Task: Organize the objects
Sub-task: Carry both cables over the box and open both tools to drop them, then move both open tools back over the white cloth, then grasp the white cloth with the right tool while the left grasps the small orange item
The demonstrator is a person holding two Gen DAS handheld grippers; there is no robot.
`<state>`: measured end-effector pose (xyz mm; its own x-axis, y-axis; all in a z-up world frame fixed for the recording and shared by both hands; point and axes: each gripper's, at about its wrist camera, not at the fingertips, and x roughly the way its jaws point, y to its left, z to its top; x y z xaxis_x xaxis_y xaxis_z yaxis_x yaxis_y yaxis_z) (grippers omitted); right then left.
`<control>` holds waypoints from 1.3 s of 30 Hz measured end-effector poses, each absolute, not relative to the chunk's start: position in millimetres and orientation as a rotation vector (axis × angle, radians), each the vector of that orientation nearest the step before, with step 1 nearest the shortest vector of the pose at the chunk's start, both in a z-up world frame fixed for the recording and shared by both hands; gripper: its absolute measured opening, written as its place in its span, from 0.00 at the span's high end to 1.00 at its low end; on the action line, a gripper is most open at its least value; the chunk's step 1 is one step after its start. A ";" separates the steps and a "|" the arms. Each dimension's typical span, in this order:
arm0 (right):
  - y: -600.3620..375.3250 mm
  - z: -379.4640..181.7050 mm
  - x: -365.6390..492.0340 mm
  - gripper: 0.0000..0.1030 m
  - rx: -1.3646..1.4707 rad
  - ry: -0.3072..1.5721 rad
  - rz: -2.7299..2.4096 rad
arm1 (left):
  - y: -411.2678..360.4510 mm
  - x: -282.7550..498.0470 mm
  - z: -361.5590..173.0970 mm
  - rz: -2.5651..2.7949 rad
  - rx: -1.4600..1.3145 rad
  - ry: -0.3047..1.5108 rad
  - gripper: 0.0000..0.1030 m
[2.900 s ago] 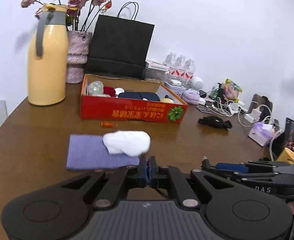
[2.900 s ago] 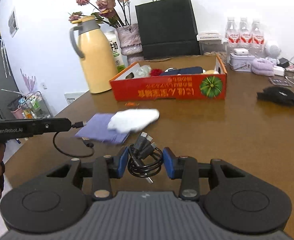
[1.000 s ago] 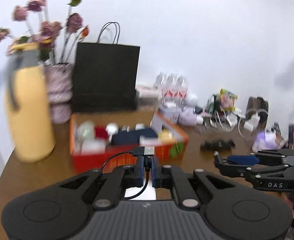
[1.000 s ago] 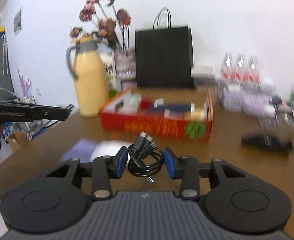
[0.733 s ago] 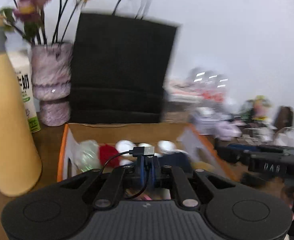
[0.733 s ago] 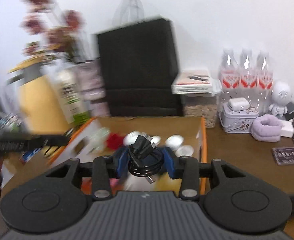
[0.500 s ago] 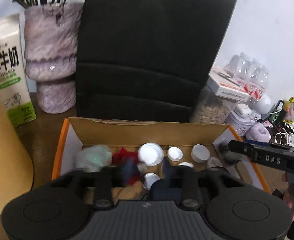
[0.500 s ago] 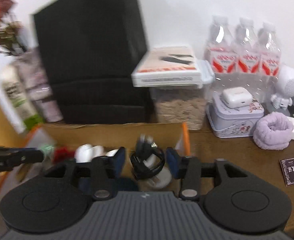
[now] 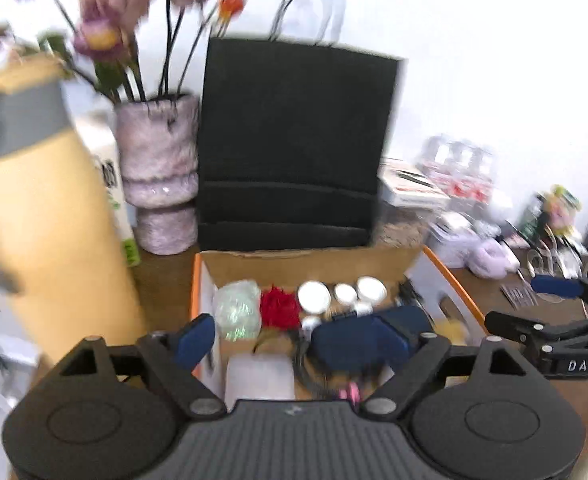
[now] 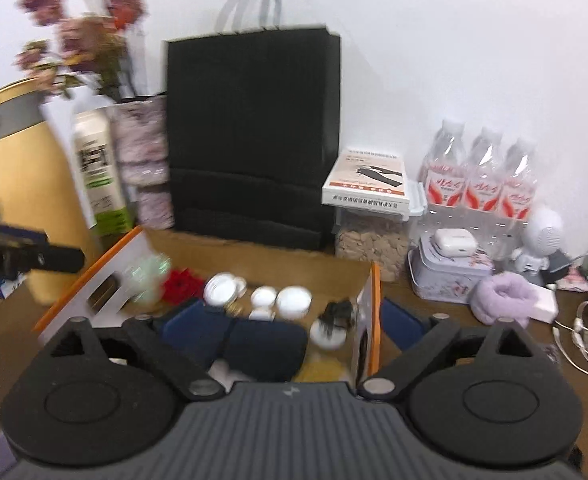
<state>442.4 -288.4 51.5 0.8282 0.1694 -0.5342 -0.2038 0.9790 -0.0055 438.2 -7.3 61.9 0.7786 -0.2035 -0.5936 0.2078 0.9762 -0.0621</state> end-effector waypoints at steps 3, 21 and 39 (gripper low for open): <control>-288.0 45.4 368.7 0.03 -0.040 0.526 0.226 | -1.7 353.7 61.9 -0.291 0.054 0.546 0.10; -299.4 -4.6 34.6 0.00 -0.068 0.546 0.162 | 43.1 68.9 -16.1 -0.225 -0.084 0.574 0.03; -229.4 -29.8 202.1 0.03 -0.125 0.545 0.304 | 41.7 268.6 -43.1 -0.246 -0.004 0.616 0.31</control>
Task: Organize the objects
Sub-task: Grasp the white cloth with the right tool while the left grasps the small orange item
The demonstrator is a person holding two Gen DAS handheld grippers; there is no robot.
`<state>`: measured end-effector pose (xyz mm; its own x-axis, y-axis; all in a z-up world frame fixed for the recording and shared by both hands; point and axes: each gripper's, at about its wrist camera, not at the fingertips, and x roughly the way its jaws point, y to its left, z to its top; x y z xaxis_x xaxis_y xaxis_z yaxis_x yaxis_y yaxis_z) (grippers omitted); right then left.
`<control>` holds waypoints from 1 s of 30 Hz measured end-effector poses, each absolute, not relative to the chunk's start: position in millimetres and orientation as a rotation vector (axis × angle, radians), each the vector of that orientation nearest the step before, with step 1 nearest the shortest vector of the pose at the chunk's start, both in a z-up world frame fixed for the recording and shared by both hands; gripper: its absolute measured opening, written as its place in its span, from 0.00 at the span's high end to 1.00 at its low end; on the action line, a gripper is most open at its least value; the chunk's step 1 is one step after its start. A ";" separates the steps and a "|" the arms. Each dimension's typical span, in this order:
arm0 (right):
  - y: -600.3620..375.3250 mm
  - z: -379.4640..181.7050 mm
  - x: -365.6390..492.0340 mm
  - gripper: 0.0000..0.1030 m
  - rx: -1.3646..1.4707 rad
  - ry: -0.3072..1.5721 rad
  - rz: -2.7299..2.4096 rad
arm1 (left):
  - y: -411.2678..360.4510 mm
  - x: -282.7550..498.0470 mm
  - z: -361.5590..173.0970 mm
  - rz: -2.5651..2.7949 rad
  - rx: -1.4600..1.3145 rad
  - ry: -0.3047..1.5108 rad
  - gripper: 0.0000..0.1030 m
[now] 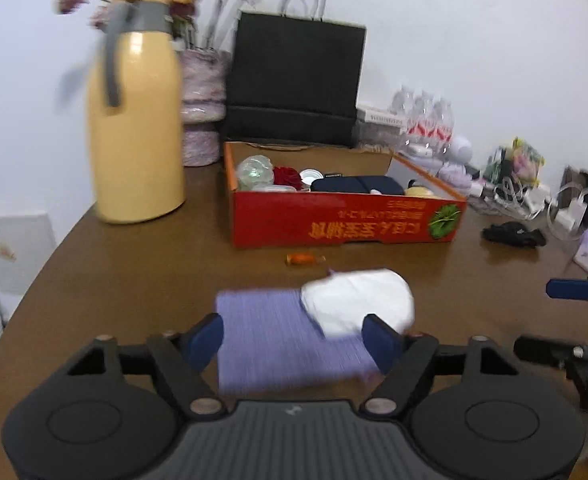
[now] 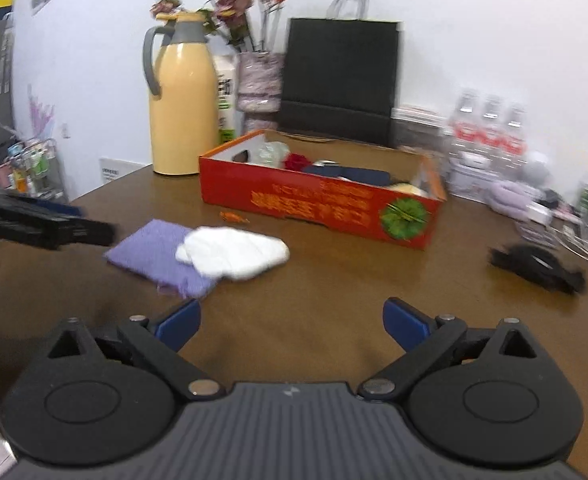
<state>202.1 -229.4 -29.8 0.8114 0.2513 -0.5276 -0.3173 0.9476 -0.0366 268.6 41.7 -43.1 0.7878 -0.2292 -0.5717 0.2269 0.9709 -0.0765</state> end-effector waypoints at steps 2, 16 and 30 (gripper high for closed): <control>-214.3 -35.4 227.7 0.03 -0.147 0.538 0.351 | 33.9 304.0 -47.9 -0.268 0.034 0.619 0.35; -186.2 -78.5 339.8 0.49 0.001 0.676 0.467 | 3.2 406.3 -84.6 -0.375 0.139 0.699 0.90; -277.4 -19.9 247.8 0.90 0.258 0.407 0.251 | 42.6 286.8 -50.6 -0.199 -0.111 0.558 0.90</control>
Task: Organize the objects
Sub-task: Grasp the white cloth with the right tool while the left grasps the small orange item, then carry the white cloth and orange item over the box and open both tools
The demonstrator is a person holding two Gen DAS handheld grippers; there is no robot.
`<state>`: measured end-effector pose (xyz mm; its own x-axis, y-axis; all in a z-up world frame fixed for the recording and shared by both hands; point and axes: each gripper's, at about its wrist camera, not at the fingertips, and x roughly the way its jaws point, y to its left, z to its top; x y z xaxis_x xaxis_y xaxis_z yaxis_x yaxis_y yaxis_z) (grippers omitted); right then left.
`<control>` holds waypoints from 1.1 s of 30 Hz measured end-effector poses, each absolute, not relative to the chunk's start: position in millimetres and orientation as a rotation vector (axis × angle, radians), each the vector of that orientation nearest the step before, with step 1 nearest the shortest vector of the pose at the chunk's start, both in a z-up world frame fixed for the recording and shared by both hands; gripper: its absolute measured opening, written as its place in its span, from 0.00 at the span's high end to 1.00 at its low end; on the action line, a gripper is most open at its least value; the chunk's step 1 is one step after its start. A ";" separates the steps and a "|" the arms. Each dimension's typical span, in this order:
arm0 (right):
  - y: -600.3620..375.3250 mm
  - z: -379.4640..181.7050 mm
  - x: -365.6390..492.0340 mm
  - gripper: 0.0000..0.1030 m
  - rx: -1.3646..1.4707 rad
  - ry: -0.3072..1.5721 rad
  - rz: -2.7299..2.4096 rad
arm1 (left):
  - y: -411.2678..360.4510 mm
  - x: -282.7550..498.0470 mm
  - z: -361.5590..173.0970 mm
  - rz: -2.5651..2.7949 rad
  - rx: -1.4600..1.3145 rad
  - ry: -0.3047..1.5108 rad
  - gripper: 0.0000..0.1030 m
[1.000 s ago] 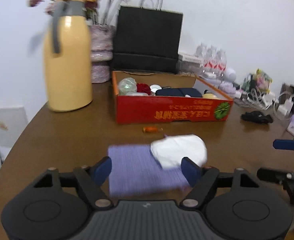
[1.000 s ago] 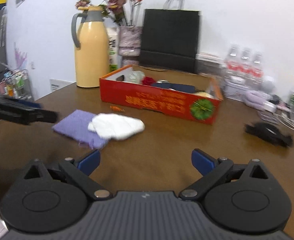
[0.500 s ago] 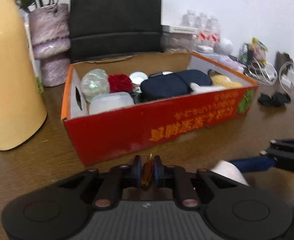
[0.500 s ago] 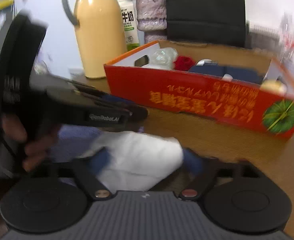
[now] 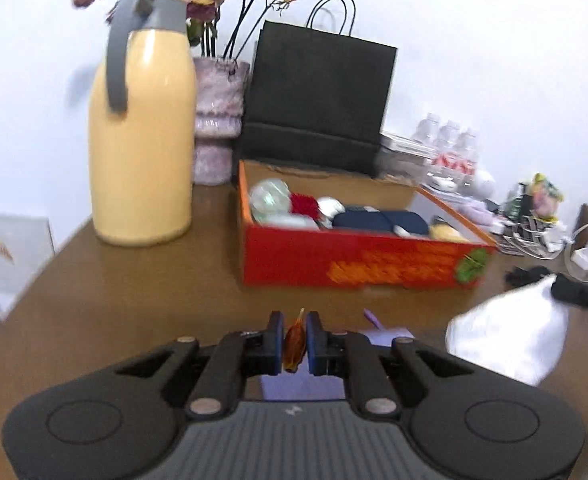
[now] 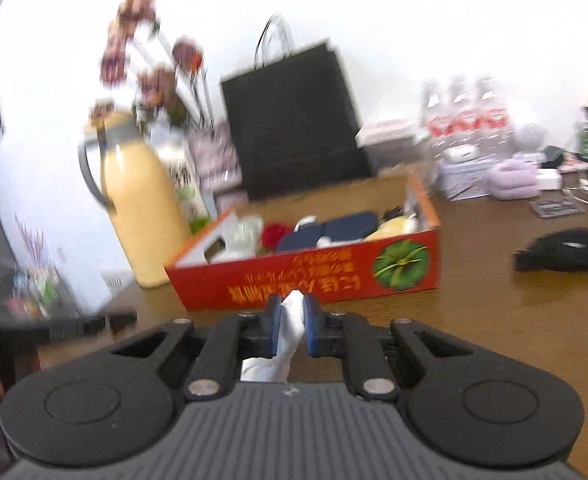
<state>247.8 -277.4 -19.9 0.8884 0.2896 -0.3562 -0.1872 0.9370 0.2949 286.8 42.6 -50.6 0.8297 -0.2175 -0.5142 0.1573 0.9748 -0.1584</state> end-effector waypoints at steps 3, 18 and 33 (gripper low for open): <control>-281.2 -10.4 210.0 0.93 0.185 0.351 0.205 | 34.1 258.6 -53.6 -0.220 -0.130 0.590 0.90; -253.6 -34.8 155.2 0.11 0.016 0.461 0.252 | 8.2 191.5 -70.4 -0.262 -0.076 0.668 0.90; -267.2 -79.3 256.8 0.90 0.179 0.633 0.155 | 10.7 198.5 -77.3 -0.246 -0.079 0.690 0.90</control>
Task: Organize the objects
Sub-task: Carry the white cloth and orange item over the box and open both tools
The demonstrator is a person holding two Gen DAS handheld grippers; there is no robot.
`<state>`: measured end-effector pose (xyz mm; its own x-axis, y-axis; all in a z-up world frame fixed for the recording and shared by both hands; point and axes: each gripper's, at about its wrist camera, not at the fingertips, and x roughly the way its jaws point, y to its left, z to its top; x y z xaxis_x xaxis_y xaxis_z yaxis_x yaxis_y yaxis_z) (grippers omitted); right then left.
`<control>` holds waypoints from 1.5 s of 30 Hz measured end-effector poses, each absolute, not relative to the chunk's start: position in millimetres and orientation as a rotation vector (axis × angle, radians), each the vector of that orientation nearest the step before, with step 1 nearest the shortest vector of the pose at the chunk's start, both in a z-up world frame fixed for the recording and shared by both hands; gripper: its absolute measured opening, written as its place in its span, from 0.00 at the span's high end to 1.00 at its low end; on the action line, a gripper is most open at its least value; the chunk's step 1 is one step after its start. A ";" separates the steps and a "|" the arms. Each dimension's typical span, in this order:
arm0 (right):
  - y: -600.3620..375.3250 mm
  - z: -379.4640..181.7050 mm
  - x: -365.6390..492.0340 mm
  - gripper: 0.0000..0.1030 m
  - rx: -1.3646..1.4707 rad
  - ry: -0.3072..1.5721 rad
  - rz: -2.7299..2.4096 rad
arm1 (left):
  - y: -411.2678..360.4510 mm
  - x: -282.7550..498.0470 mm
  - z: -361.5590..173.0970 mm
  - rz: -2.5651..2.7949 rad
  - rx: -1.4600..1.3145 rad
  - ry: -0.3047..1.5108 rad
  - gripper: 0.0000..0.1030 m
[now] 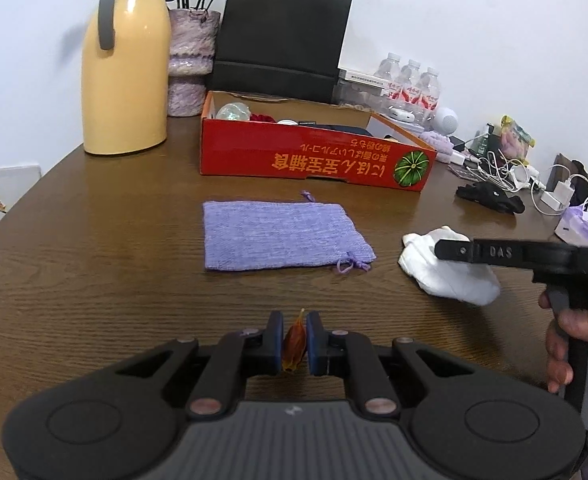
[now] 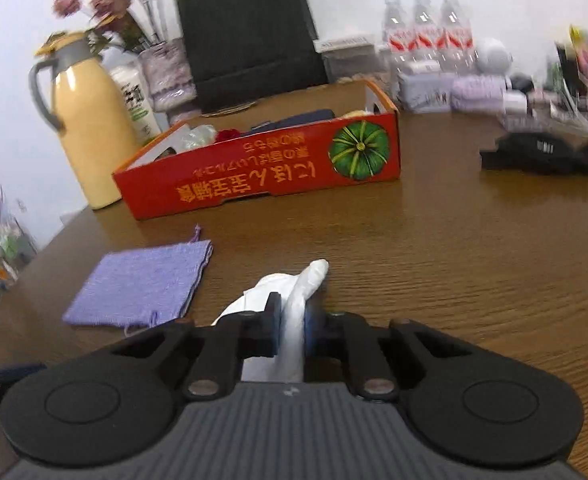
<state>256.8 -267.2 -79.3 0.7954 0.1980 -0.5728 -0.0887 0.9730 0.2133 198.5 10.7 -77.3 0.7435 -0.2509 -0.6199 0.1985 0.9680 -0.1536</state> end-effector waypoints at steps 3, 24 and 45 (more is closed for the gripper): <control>-264.4 -72.5 237.0 0.93 0.180 0.605 0.176 | 8.4 196.2 -73.5 -0.255 -0.084 0.681 0.90; -282.2 7.6 160.8 0.94 0.174 0.377 0.267 | 13.9 212.3 8.9 -0.358 -0.051 0.475 0.90; -307.4 4.7 559.6 0.79 0.318 0.588 0.110 | -28.5 541.7 -18.8 -0.323 -0.036 0.748 0.66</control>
<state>559.6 -307.4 4.7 0.8276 0.1923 -0.5274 -0.0122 0.9454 0.3256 541.7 -28.5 -18.8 0.6861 -0.3006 -0.6626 0.2754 0.9502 -0.1459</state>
